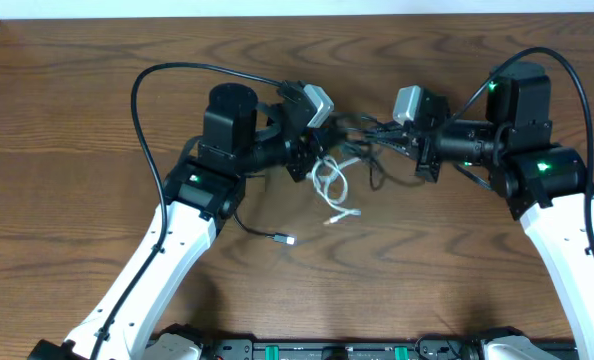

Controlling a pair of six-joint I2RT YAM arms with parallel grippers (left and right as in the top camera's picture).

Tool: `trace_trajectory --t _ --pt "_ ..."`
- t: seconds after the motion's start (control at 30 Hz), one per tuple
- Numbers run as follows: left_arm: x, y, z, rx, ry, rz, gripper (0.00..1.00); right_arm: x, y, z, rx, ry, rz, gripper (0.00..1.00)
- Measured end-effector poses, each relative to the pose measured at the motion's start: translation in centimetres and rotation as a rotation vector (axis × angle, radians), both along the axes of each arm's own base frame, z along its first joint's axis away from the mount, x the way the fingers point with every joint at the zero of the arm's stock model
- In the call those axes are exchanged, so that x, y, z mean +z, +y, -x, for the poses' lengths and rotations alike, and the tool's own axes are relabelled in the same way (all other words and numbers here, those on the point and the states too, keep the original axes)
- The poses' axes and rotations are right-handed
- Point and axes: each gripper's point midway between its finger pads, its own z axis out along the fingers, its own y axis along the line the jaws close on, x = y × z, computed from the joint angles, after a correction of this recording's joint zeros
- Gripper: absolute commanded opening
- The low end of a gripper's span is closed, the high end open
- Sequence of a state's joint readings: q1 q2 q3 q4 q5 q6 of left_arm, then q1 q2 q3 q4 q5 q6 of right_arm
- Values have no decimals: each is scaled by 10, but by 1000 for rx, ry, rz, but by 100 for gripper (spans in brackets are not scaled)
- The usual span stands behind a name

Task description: Untangle cables

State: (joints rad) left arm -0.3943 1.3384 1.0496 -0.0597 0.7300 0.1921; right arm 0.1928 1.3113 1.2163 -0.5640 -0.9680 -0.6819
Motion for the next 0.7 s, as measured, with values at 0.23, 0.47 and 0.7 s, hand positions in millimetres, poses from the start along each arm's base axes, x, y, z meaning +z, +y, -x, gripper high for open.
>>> trace_trajectory --t 0.23,0.47,0.7 --pt "-1 3 -10 58 -37 -31 8 -8 -3 -2 -32 28 31 1" --pt "-1 12 -23 142 -68 -60 8 -17 -2 8 -18 99 41 1" --pt "12 16 -38 236 -103 -30 8 -26 5 26 21 186 54 1"
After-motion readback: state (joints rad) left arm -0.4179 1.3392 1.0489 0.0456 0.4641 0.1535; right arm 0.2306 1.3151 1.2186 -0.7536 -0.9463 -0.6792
